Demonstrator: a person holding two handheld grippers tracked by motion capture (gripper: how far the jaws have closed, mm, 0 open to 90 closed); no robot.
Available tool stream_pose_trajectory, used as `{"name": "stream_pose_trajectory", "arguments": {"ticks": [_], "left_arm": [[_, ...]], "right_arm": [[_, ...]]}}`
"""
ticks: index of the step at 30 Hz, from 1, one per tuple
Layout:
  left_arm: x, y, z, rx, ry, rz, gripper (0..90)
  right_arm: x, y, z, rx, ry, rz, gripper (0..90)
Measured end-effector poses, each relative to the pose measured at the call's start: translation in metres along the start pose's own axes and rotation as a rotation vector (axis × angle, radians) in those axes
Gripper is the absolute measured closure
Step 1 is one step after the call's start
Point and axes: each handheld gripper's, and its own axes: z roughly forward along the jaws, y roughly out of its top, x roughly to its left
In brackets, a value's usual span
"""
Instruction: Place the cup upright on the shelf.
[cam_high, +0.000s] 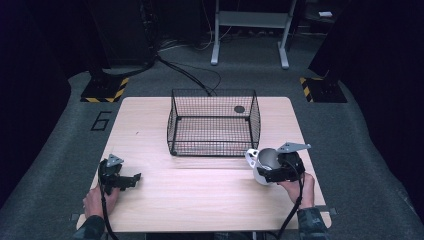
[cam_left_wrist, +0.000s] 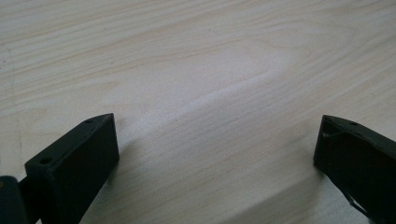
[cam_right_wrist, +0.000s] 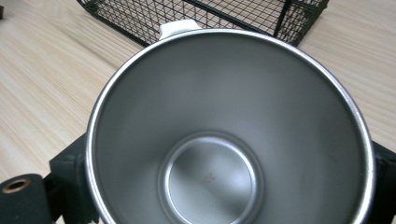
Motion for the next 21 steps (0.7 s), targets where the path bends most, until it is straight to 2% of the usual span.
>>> {"name": "stream_pose_trajectory", "arguments": {"ticks": [7,14,18,20,21], "left_arm": [[0.000,0.000,0.000,-0.001,-0.001,0.000,0.1],[0.000,0.000,0.000,-0.001,-0.001,-0.001,0.1],[0.000,0.000,0.000,0.003,-0.001,0.004,0.1],[0.000,0.000,0.000,0.002,0.000,0.004,0.1],[0.001,0.000,0.000,0.007,-0.003,0.007,0.1]], "right_arm": [[0.010,0.010,0.004,0.036,0.022,0.002,6.9],[0.019,0.021,0.007,0.030,0.052,-0.011,6.9],[0.027,0.033,0.012,0.022,0.081,-0.041,6.9],[0.029,0.036,0.012,0.023,0.086,-0.037,6.9],[0.033,0.042,0.014,0.013,0.094,-0.058,6.9]]}}
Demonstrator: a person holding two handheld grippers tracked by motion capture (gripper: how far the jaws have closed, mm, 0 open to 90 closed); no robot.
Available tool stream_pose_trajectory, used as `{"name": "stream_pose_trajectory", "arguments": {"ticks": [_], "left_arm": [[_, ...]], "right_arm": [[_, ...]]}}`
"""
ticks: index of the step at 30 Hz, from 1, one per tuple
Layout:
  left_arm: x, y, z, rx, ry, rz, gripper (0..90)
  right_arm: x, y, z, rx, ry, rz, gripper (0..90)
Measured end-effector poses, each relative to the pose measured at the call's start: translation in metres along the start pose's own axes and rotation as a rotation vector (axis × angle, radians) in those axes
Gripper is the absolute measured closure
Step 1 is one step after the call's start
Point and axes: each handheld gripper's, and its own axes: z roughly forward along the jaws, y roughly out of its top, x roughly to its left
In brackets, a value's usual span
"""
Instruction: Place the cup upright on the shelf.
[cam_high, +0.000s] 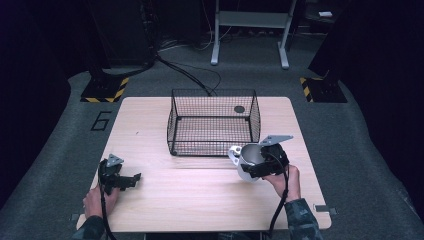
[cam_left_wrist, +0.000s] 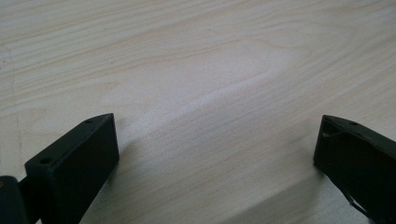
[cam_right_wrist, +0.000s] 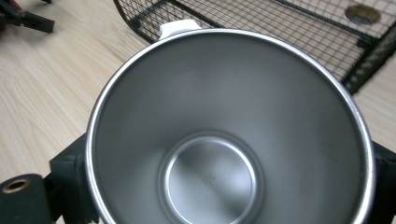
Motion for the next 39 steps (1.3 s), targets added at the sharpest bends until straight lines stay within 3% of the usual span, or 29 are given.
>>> {"name": "stream_pose_trajectory", "arguments": {"ticks": [6,15,25,39], "left_arm": [[0.000,0.000,0.000,-0.005,0.002,-0.002,0.1],[0.000,0.000,0.000,-0.005,0.003,-0.003,0.1],[0.000,0.000,0.000,-0.005,0.002,-0.002,0.1],[-0.001,0.000,0.000,-0.006,0.004,-0.007,0.1]], "right_arm": [[0.008,0.015,0.003,-0.015,0.028,-0.020,6.9],[0.012,0.025,0.007,-0.017,0.034,-0.020,6.9],[0.010,0.045,0.008,-0.019,0.039,-0.048,6.9],[0.000,0.075,0.018,-0.032,0.036,-0.040,6.9]]}}
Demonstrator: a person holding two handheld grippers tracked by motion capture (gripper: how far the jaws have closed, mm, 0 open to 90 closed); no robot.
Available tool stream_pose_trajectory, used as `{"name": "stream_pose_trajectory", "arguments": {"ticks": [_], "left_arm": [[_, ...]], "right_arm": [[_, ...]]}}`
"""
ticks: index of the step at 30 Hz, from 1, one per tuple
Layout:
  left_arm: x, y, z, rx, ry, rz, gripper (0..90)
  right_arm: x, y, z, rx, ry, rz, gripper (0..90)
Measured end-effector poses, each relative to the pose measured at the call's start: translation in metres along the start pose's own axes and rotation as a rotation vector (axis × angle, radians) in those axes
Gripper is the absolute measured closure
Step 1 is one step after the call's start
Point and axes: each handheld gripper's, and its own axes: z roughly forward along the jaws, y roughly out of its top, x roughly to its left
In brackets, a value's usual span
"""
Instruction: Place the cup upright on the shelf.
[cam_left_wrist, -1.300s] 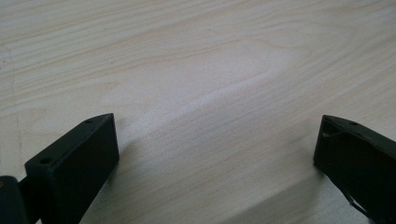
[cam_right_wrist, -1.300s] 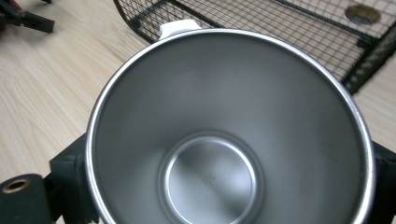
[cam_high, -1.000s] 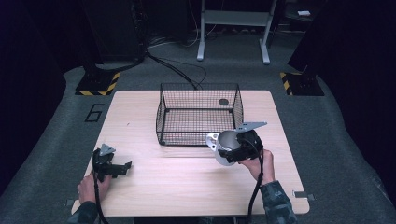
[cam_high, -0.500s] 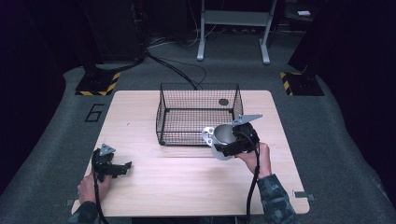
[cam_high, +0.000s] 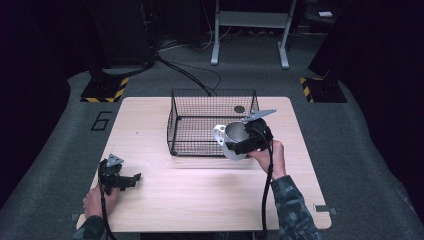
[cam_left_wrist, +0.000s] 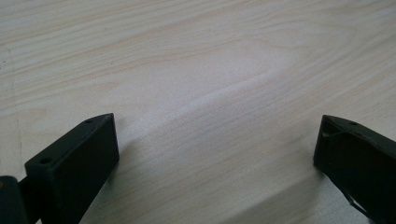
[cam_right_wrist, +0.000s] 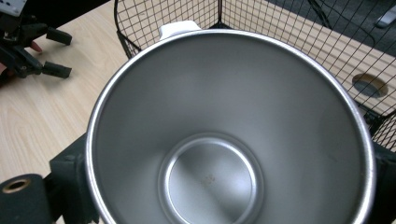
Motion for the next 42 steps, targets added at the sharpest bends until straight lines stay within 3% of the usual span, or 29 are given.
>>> {"name": "stream_pose_trajectory", "arguments": {"ticks": [20,33,42], "left_arm": [[0.000,0.000,0.000,0.001,-0.001,0.004,0.1],[0.000,0.000,0.000,-0.003,-0.002,-0.002,0.1],[0.000,0.000,0.000,-0.001,-0.002,0.001,0.1]], "right_arm": [[-0.018,0.033,0.012,-0.022,-0.011,0.009,6.9],[-0.026,0.057,0.037,-0.002,-0.026,-0.004,6.9],[-0.030,0.072,0.064,0.018,-0.027,-0.013,6.9]]}}
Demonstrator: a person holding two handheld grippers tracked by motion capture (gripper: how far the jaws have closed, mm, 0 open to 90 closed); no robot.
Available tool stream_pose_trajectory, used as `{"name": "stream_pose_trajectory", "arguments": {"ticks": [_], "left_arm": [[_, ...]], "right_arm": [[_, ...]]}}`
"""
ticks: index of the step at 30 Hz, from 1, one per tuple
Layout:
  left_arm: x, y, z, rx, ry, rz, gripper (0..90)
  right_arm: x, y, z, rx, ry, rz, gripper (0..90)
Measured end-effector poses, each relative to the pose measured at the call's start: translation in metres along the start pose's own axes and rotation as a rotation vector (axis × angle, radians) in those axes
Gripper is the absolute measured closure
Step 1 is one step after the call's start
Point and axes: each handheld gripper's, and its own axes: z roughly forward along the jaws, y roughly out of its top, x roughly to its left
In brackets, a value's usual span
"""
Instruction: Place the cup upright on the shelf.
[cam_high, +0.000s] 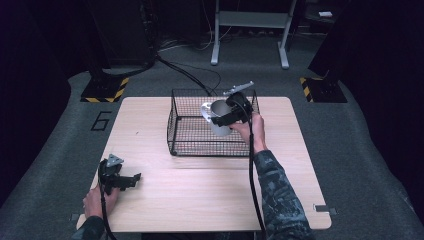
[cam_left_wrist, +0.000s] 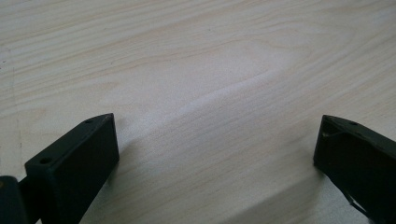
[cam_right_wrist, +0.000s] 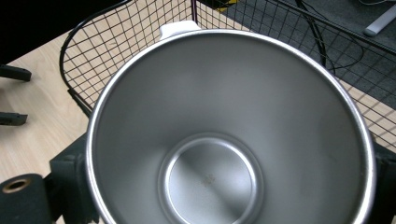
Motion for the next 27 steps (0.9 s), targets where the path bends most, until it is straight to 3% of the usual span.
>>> {"name": "stream_pose_trajectory", "arguments": {"ticks": [7,27], "left_arm": [[0.000,0.000,0.000,-0.002,0.000,-0.003,0.1],[0.000,0.000,0.000,-0.005,0.001,-0.004,0.1]], "right_arm": [[-0.004,0.002,0.021,0.025,0.003,0.021,6.9],[-0.017,-0.004,0.053,0.055,0.001,0.065,6.9]]}}
